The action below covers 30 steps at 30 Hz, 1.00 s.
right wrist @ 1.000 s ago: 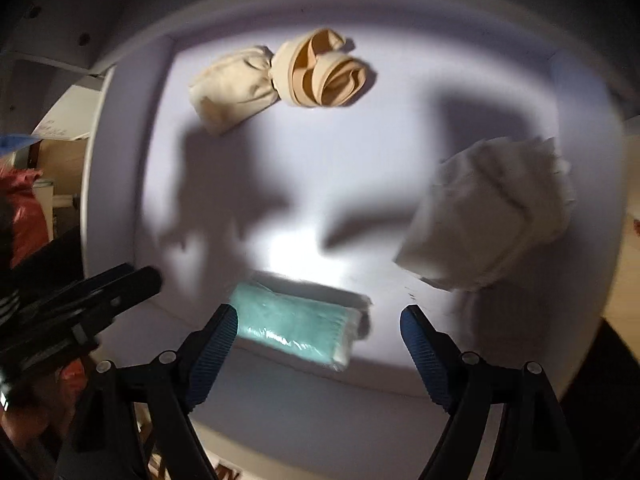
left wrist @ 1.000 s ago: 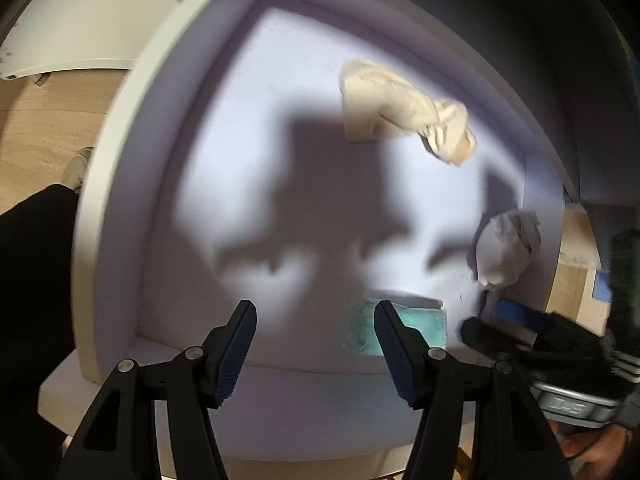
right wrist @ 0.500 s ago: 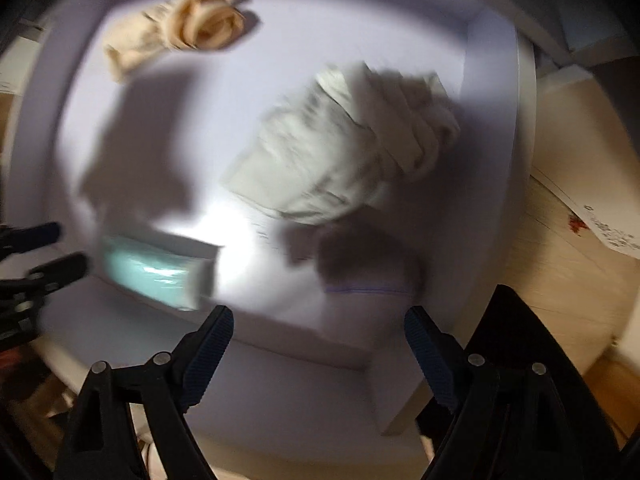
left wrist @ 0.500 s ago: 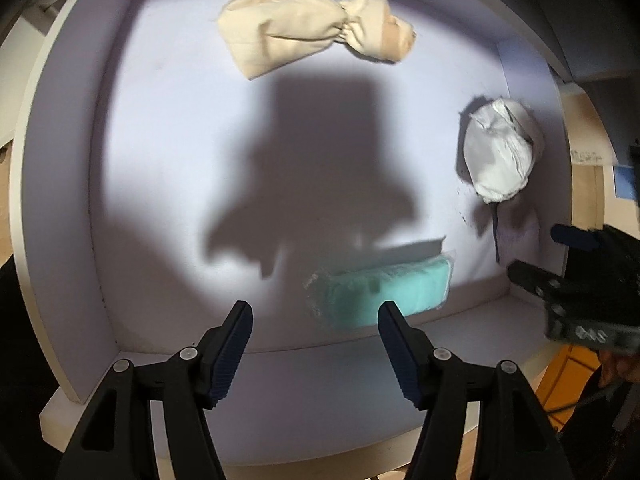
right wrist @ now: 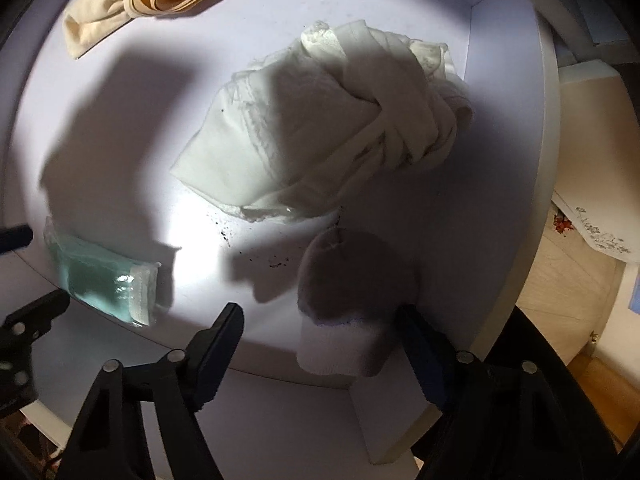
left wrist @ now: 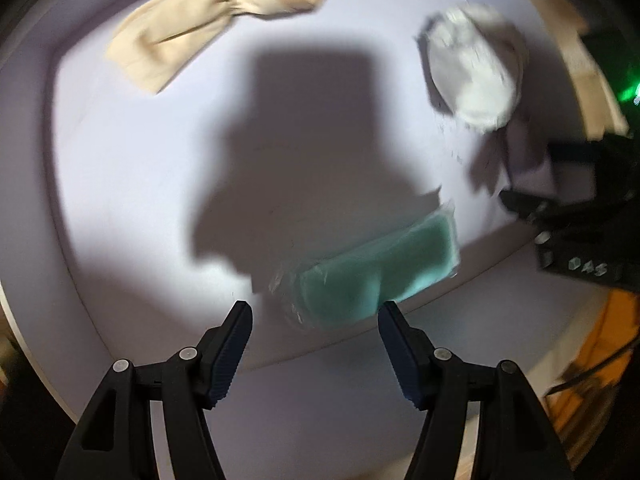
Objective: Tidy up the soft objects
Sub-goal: 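Grasp the grey knit cloth with the right gripper while the left gripper reaches for the teal package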
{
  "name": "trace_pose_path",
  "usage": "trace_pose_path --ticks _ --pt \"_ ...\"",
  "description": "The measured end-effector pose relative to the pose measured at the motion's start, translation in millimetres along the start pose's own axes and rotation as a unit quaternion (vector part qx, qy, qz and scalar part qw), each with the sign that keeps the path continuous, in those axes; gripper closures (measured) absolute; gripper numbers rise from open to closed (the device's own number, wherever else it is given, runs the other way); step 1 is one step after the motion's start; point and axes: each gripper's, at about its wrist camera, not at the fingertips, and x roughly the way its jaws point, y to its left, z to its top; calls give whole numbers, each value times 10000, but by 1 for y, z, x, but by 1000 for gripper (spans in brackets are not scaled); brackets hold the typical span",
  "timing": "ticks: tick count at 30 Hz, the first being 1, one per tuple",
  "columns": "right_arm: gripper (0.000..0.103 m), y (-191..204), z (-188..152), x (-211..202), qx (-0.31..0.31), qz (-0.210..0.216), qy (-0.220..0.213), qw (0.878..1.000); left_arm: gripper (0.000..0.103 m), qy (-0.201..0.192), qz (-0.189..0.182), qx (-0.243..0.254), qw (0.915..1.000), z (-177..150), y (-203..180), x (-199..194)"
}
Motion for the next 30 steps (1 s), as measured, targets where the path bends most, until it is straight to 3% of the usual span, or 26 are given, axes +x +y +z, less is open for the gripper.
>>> trace_pose_path --ticks 4,6,10,12,15,17,19,21,24,26,27,30 --pt "25 1 -1 -1 71 85 -26 9999 37 100 231 574 9980 10 -21 9" --pt "25 0 -20 -1 121 130 -43 9998 37 98 273 712 9970 16 -27 13" --pt "24 -2 -19 -7 172 159 -63 9997 37 39 765 822 9937 16 -30 22" --pt "24 -5 -21 -10 239 209 -95 9995 38 -62 891 580 9943 19 -21 19" --pt "22 -9 -22 -10 327 292 -108 9990 38 -107 169 -499 9986 23 13 11" --pt "22 -10 -21 -12 360 350 -106 9987 38 -81 -131 -769 9969 21 21 10" --pt "21 -11 -22 -16 412 539 -132 9976 38 -34 -153 -647 9978 20 15 8" --pt "21 -12 -21 -23 514 994 -224 9935 37 -79 -106 -481 9988 20 7 3" --pt "24 -19 -20 -33 733 1528 -387 9848 37 -86 -176 -657 9976 21 6 -2" --pt "25 -22 -21 -38 716 1296 -462 9879 37 -24 -599 -928 9939 12 23 -6" --pt "24 -23 -22 -38 686 1164 -425 9899 37 40 -964 -1096 9893 12 25 -4" --pt "24 -23 -28 -29 647 1060 -193 9921 37 178 -1530 -1242 9802 14 22 2"
